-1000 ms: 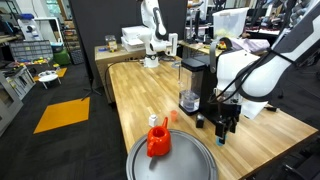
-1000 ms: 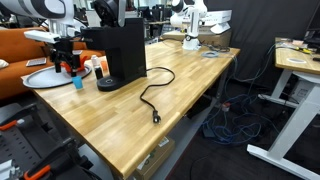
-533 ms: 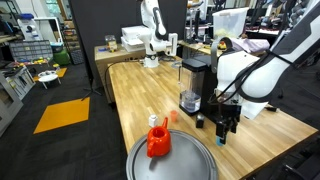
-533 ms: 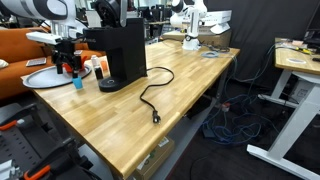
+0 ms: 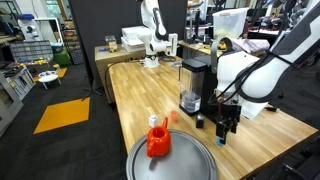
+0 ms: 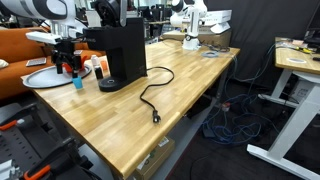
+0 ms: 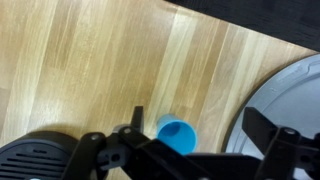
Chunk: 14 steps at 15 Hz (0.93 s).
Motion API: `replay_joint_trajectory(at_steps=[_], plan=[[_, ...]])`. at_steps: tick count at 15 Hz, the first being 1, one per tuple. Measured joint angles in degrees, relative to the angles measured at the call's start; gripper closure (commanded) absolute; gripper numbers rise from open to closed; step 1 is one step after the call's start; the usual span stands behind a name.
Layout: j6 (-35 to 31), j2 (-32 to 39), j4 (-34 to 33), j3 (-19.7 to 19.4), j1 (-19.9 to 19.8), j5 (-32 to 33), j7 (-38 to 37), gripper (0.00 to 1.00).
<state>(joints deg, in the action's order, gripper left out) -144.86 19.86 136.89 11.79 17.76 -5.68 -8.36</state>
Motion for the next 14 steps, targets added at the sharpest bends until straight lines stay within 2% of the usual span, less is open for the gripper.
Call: replay_joint_trajectory(at_steps=[7,14], plan=[[0.0,0.7,-0.6,0.4,0.0,-0.2,0.2,0.00],[0.0,5.1,-3.8,0.2,-0.3,-0.2,0.2,0.02]])
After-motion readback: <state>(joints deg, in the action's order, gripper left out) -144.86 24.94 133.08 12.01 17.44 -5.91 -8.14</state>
